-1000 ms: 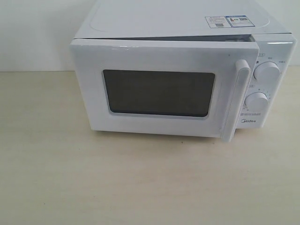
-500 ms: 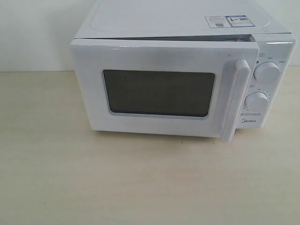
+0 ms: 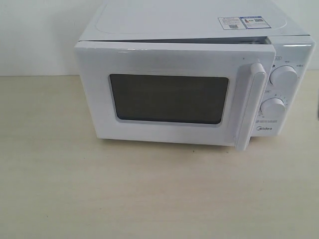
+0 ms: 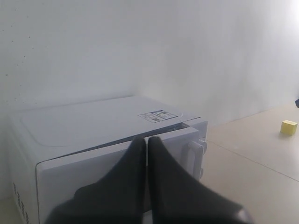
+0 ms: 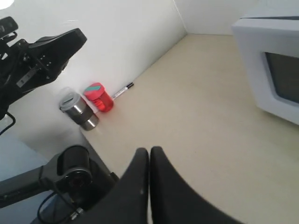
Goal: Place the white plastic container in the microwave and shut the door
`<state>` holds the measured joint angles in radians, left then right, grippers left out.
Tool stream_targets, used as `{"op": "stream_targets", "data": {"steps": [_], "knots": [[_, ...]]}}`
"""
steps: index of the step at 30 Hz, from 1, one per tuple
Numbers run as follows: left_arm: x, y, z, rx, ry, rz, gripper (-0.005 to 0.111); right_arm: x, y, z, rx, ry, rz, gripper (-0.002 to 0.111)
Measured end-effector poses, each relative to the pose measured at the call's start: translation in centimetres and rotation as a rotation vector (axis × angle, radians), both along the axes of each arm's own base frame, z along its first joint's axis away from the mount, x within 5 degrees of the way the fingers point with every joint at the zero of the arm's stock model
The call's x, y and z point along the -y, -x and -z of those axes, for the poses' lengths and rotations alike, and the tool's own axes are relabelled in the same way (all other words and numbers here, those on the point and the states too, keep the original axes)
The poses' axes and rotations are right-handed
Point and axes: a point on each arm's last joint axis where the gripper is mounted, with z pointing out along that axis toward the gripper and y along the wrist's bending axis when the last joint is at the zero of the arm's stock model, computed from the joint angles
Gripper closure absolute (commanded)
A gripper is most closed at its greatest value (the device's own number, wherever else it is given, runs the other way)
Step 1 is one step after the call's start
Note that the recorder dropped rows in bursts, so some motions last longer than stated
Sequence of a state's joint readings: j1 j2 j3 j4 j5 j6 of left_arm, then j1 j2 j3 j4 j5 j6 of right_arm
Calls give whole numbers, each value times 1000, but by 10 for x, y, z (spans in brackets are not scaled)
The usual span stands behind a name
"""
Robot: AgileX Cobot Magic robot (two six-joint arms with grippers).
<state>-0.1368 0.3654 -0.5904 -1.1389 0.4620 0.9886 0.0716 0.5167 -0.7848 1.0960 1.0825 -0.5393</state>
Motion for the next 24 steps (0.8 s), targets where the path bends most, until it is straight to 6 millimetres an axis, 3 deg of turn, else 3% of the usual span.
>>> {"op": "stream_targets", "data": {"steps": [6, 13, 17, 24], "knots": [[0, 0, 1, -5, 0, 0, 103, -7, -39, 34, -68, -81, -48, 108], [0, -1, 1, -4, 0, 0, 103, 14, -88, 74, -85, -128, 360, 108], [0, 0, 1, -6, 12, 3, 103, 25, -95, 88, -13, -119, 499, 108], [2, -6, 1, -37, 60, 18, 103, 27, -96, 87, 46, -84, 503, 108]]}}
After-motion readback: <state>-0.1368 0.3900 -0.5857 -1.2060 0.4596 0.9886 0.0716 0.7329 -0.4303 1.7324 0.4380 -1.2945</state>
